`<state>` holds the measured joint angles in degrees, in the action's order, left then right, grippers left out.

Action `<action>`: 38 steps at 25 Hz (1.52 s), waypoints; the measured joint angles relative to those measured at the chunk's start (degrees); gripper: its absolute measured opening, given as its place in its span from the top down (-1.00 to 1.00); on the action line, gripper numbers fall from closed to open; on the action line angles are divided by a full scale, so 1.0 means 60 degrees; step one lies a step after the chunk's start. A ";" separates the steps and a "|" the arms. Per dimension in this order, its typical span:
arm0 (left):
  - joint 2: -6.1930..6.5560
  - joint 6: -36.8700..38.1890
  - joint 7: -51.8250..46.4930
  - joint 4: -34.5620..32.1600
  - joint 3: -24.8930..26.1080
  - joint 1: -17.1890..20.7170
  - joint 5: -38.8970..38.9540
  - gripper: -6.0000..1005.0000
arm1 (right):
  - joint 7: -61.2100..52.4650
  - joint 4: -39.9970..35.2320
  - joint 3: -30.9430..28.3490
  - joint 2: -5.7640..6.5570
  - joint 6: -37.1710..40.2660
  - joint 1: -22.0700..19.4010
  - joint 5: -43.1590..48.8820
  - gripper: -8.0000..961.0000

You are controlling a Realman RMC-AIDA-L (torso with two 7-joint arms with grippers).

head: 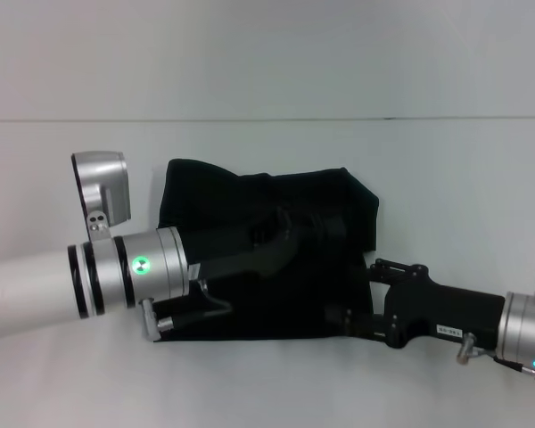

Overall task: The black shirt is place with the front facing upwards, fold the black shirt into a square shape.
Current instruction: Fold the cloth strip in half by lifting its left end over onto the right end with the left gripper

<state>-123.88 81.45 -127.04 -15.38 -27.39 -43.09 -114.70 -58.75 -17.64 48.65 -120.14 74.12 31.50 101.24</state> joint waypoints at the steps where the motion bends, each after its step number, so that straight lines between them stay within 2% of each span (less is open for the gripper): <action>1: 0.0004 0.0048 -0.0005 -0.0078 0.0003 -0.0006 0.0023 0.91 | -0.0002 0.0061 -0.0052 -0.0006 -0.0034 0.0056 -0.0016 -0.60; 7: -0.0002 0.0249 -0.0001 -0.0223 0.0000 -0.0032 0.0035 0.92 | -0.0006 0.0640 -0.0197 -0.0029 -0.0711 0.0498 -0.0683 -0.60; 17: 0.0007 0.0447 0.0154 -0.0246 -0.0060 -0.0030 0.0045 0.92 | 0.0000 0.1096 -0.0203 -0.0091 -0.3302 0.2013 -0.1766 -0.60; 22: 0.0007 0.0372 0.0313 -0.0238 -0.0086 0.0005 -0.0034 0.92 | 0.0012 0.1004 -0.0200 -0.0078 -0.3715 0.2496 -0.1877 -0.59; 29: -0.0063 -0.0515 0.0685 -0.0008 -0.0409 -0.0055 0.0005 0.92 | 0.0048 0.0637 -0.0199 -0.0045 -0.4328 0.2670 -0.1942 -0.59; 38: -0.0080 -0.1706 0.1098 0.0508 -0.0434 -0.0251 0.0022 0.92 | 0.0211 0.0545 -0.0094 -0.0036 -0.5123 0.2650 -0.2046 -0.59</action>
<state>-124.36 71.21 -120.45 -12.34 -29.99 -44.59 -114.57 -57.48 -14.37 48.09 -120.35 43.38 47.40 88.96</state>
